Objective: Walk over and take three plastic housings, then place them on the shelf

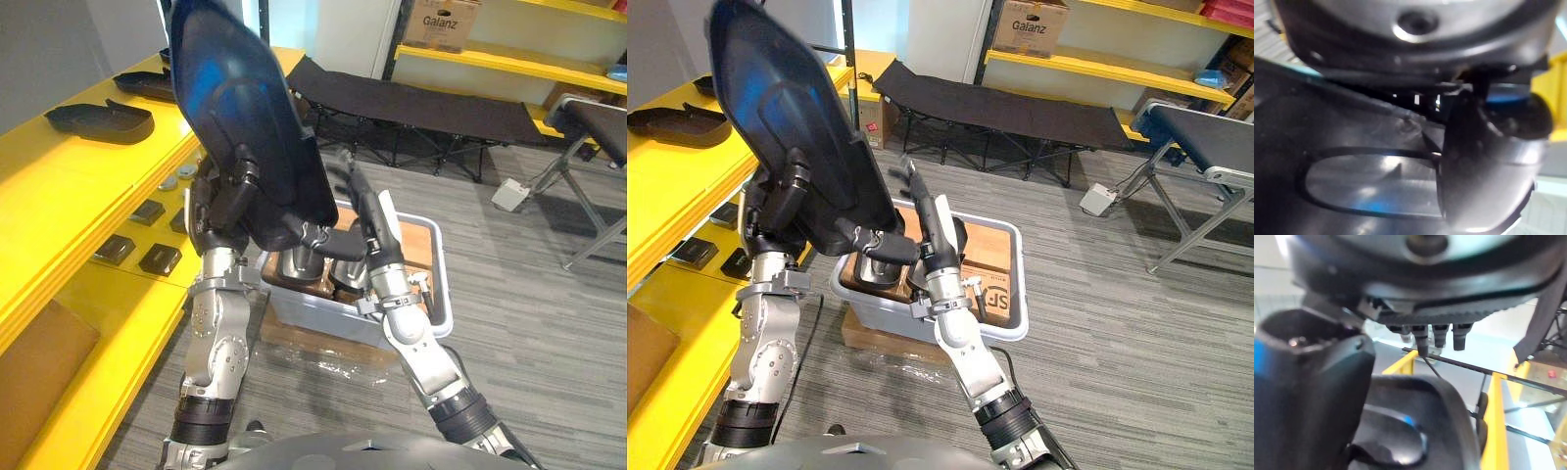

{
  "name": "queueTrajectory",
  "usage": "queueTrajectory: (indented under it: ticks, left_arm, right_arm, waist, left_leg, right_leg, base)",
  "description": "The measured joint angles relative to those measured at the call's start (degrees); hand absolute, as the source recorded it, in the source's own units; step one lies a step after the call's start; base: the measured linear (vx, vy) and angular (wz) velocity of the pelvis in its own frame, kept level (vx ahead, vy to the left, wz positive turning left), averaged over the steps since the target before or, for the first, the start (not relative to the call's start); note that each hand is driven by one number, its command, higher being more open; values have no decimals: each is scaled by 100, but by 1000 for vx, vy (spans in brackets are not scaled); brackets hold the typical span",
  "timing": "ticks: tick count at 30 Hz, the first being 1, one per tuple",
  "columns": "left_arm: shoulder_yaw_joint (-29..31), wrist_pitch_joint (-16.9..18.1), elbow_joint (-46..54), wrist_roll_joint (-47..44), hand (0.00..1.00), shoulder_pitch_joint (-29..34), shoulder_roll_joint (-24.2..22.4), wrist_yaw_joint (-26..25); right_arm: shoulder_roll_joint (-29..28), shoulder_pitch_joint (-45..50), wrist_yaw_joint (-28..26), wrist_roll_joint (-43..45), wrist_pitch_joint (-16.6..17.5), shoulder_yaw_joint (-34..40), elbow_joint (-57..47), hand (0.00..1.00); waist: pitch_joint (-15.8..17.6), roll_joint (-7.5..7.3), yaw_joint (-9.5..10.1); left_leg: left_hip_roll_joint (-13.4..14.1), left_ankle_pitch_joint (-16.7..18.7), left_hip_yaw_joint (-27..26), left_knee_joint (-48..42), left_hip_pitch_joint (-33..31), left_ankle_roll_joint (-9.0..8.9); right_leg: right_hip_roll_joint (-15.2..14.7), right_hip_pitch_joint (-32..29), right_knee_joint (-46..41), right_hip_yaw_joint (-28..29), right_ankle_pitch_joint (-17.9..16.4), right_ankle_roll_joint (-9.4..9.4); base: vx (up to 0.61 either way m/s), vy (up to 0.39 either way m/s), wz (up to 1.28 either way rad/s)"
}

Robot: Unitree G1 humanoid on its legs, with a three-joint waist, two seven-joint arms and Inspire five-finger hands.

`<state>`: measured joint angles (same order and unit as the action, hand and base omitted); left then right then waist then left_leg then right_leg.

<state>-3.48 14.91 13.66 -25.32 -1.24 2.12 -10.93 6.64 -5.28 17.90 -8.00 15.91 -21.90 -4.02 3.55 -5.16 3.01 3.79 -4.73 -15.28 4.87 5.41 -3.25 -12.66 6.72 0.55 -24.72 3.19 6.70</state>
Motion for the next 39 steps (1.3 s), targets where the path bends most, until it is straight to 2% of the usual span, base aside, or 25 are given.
queueTrajectory:
  ticks: [4, 8, 11, 15, 19, 23, 27, 29, 33, 36, 39]
  left_arm:
    - [304, 406, 412, 1126, 0, 449, 46, -97]
    - [635, 514, 470, 1292, 0, 877, 106, -173]
    - [628, 504, 477, 1292, 0, 1358, 78, -127]
    - [525, 481, 477, 1221, 0, 1809, -65, 29]
    - [546, 482, 477, 1169, 0, 2183, -120, 150]
    - [595, 482, 477, 1173, 0, 2258, -143, -3]
    - [913, 479, 502, 1189, 0, 2272, -228, -279]
    - [1130, 367, 741, 1200, 0, 2386, -310, -426]
    - [1737, 357, 1109, 1193, 0, 2746, -505, -636]
    - [2174, 360, 1181, 1139, 0, 2995, -644, -686]
    - [2428, 368, 1181, 718, 0, 3365, -803, -658]
  right_arm:
    - [-10, 350, 295, 167, -5, 780, -642, 100]
    - [-14, 950, 318, 861, -221, 1408, -670, 100]
    - [-28, 1538, 25, 1324, -531, 1779, -301, 100]
    - [-32, 2081, -511, 1800, -811, 1916, 269, 100]
    - [-40, 2341, -1033, 2025, -846, 1895, 649, 100]
    - [-36, 2284, -1284, 2023, -807, 1862, 651, 100]
    - [-27, 2000, -1497, 2022, -806, 1604, 743, 100]
    - [-16, 1761, -1592, 2018, -804, 1442, 923, 100]
    - [5, 1511, -1783, 2008, -813, 1212, 1158, 100]
    - [27, 1262, -1867, 1955, -813, 963, 1305, 100]
    - [30, 763, -1864, 1787, -810, 734, 1498, 100]
  waist:
    - [-11, 48, -24]
    - [-29, 186, -100]
    - [-8, 312, -176]
    - [-18, 391, -227]
    - [-16, 413, -282]
    - [-16, 414, -186]
    - [-16, 413, -134]
    - [-16, 408, -17]
    - [-11, 404, 343]
    - [-13, 387, 528]
    - [2, 359, 791]
  left_leg:
    - [-20, 78, -101, 2, 11, 6]
    - [-20, 117, -182, 9, 7, 4]
    - [-11, 140, -238, 18, -2, -13]
    - [11, 154, -325, 18, -11, -27]
    - [85, 190, -342, 16, -9, -76]
    - [89, 194, -304, 17, -11, -78]
    - [83, 189, -40, 18, -87, -71]
    - [76, 147, 164, 7, -199, -42]
    - [20, 79, 717, 2, -313, -42]
    - [-33, 60, 1084, 5, -368, -66]
    - [-17, -2, 1319, -3, -492, -98]
  right_leg:
    - [-10, -26, 53, 107, 20, 25]
    - [-10, -66, 67, 177, 19, 27]
    - [0, -95, 85, 242, 17, 27]
    - [23, -160, 100, 351, 19, 28]
    - [83, -157, 142, 371, 18, 25]
    - [87, -137, 150, 331, 17, 23]
    - [83, -28, 186, 56, 5, 17]
    - [88, 5, 213, -149, 4, 16]
    - [95, 266, 243, -715, -54, 49]
    - [88, 452, 203, -1080, -173, 71]
    - [111, 438, 66, -1304, -273, 41]
  base:
    - [40, 22, -11]
    - [45, 18, -11]
    - [38, 8, -10]
    - [40, 2, -16]
    - [18, -14, -3]
    - [1, 2, 3]
    - [0, -4, 31]
    - [6, -13, 55]
    - [23, -24, 68]
    - [16, -18, 68]
    - [-3, -14, 49]
